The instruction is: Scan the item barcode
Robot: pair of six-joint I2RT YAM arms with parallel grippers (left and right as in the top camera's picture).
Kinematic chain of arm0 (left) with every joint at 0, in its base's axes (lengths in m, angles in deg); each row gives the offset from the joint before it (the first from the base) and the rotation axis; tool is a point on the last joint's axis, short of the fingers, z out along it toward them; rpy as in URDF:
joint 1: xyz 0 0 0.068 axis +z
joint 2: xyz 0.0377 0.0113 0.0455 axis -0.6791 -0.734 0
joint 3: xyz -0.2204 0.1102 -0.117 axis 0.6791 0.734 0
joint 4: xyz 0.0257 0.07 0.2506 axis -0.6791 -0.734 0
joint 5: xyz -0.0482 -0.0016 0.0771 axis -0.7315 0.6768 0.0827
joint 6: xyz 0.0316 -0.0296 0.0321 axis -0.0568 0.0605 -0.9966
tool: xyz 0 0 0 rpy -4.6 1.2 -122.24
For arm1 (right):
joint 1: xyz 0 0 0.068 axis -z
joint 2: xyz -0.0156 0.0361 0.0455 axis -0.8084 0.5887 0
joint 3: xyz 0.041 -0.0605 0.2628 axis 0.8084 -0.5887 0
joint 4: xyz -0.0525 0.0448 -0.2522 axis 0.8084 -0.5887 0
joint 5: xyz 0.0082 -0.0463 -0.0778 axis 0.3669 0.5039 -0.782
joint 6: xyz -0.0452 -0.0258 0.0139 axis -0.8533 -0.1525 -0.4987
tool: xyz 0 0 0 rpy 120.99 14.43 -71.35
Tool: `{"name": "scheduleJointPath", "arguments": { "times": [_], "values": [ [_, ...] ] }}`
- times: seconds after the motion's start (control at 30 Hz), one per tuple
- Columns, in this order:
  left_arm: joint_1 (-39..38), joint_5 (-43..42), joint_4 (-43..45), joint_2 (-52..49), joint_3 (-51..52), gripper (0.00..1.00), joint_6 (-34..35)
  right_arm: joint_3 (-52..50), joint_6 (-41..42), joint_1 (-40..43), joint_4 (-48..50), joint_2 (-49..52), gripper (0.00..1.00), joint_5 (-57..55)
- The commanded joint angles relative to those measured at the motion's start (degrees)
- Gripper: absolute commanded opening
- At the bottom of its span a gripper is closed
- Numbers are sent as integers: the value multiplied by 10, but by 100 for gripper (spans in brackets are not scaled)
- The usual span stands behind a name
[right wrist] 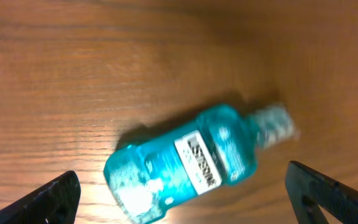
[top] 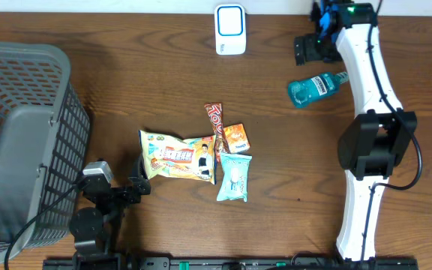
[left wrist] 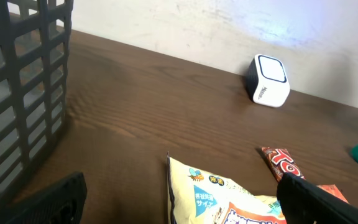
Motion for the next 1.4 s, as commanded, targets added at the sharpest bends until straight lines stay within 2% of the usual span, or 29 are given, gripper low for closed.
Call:
{"name": "scheduleJointPath", "arguments": {
  "times": [0.0,0.13,0.33,0.6,0.7,0.83,0.93,1.0,1.03,1.13,1.27,1.37],
  "values": [
    [-2,-3,-5,0,14,98,5,-17,183,-10,-6,-5,99,49],
    [-2,-3,-5,0,14,98,5,-91,445,-32,-46,-5,99,27],
    [-2,-3,-5,0,14,98,5,-193,576,-50,60,-5,99,-74],
    [-2,-3,-5,0,14,98,5,-205,587,-40,81,-5,99,-97],
    [-2,-3,-5,0,14,98,5,-245,524,-37,137,-5,99,-97],
    [-2,-3,-5,0,14,98,5,-301,510,-35,189,-5,97,-94],
    [-2,-3,-5,0,14,98,5,-324,495,-31,195,-5,81,-94],
    [-2,-3,-5,0,14,98,5,-325,460,-30,188,-5,65,-95],
    [-2,-3,-5,0,14,98,5,-324,449,-30,188,-5,61,-95],
    [-2,-3,-5,0,14,98,5,-323,410,-24,179,-11,37,-95],
    [-2,-3,-5,0,14,98,5,-323,409,2,148,-19,34,-95],
    [-2,-3,-5,0,14,98,5,-323,405,38,125,-32,26,-99]
  ]
}}
